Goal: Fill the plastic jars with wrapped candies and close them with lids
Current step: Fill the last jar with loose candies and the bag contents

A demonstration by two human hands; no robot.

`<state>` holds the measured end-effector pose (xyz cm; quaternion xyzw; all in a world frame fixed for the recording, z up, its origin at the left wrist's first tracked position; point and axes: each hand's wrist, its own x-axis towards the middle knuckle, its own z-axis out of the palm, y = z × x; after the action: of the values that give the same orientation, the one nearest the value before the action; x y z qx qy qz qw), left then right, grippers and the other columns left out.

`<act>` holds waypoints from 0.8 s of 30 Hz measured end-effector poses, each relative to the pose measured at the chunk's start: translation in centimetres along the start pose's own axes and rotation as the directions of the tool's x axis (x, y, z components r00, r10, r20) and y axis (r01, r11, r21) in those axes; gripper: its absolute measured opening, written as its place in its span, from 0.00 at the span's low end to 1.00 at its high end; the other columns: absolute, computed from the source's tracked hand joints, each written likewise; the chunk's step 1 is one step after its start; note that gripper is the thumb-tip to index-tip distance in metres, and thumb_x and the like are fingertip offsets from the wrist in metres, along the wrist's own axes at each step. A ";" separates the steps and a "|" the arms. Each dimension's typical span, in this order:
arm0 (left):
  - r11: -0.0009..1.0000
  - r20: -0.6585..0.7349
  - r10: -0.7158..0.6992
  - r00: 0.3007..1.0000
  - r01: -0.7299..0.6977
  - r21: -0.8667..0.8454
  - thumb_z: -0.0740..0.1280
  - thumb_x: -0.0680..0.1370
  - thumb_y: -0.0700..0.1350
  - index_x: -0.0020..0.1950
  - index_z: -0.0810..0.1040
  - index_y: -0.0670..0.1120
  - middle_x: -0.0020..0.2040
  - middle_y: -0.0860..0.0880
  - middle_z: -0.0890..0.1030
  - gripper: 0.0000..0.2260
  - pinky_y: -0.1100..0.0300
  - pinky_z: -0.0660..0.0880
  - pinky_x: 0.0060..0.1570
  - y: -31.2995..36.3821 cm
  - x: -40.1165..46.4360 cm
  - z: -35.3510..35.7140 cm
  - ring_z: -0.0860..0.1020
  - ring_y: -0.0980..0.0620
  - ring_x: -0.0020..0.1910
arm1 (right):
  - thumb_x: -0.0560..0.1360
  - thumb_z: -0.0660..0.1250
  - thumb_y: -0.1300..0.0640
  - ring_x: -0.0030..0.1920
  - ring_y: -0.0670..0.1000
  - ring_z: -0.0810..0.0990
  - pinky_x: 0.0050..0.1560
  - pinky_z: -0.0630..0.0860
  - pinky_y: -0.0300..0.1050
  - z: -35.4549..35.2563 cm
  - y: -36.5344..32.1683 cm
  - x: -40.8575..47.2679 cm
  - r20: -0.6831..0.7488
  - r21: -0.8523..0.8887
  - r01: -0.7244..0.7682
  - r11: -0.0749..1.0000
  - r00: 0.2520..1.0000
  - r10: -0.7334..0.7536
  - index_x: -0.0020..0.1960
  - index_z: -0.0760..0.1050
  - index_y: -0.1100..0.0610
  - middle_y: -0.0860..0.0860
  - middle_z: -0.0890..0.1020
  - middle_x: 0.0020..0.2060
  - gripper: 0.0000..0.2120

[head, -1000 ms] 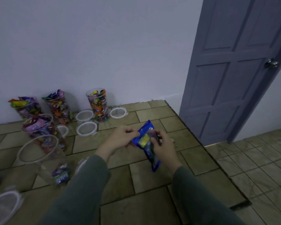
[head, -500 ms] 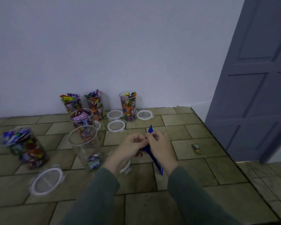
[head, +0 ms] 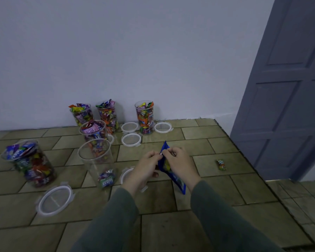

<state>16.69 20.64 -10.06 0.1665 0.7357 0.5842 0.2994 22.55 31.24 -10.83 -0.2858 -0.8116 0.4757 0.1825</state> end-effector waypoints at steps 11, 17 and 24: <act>0.983 -0.074 0.066 0.995 -0.052 0.176 0.59 0.82 0.46 0.47 0.74 0.42 0.39 0.44 0.80 0.09 0.62 0.73 0.28 -1.8 0.5 -0.5 0.78 0.51 0.31 | 0.80 0.59 0.50 0.54 0.50 0.69 0.54 0.65 0.43 1.3 0.5 0.0 0.052 -0.354 0.090 0.931 0.996 -0.077 0.45 0.77 0.55 0.49 0.71 0.48 0.12; 0.993 -0.069 0.080 0.994 -0.073 0.088 0.59 0.82 0.44 0.43 0.74 0.43 0.37 0.42 0.76 0.10 0.60 0.71 0.29 -2.9 0.5 -0.4 0.75 0.47 0.33 | 0.80 0.57 0.49 0.60 0.53 0.68 0.62 0.65 0.47 1.0 0.2 0.3 0.179 -0.405 0.122 0.906 0.982 -0.053 0.43 0.77 0.56 0.53 0.72 0.55 0.15; 0.956 -0.146 0.149 0.978 -0.105 0.273 0.60 0.80 0.44 0.37 0.72 0.44 0.34 0.44 0.75 0.12 0.54 0.74 0.33 -3.1 0.8 -0.2 0.75 0.45 0.34 | 0.80 0.57 0.53 0.52 0.53 0.73 0.55 0.69 0.46 0.8 -0.3 0.3 0.235 -0.485 0.170 0.858 0.970 -0.060 0.45 0.74 0.61 0.55 0.74 0.51 0.14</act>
<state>16.28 20.12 -13.24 0.2030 0.8169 0.5110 0.1740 21.76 30.79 -10.96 -0.2219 -0.9377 0.2641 0.0427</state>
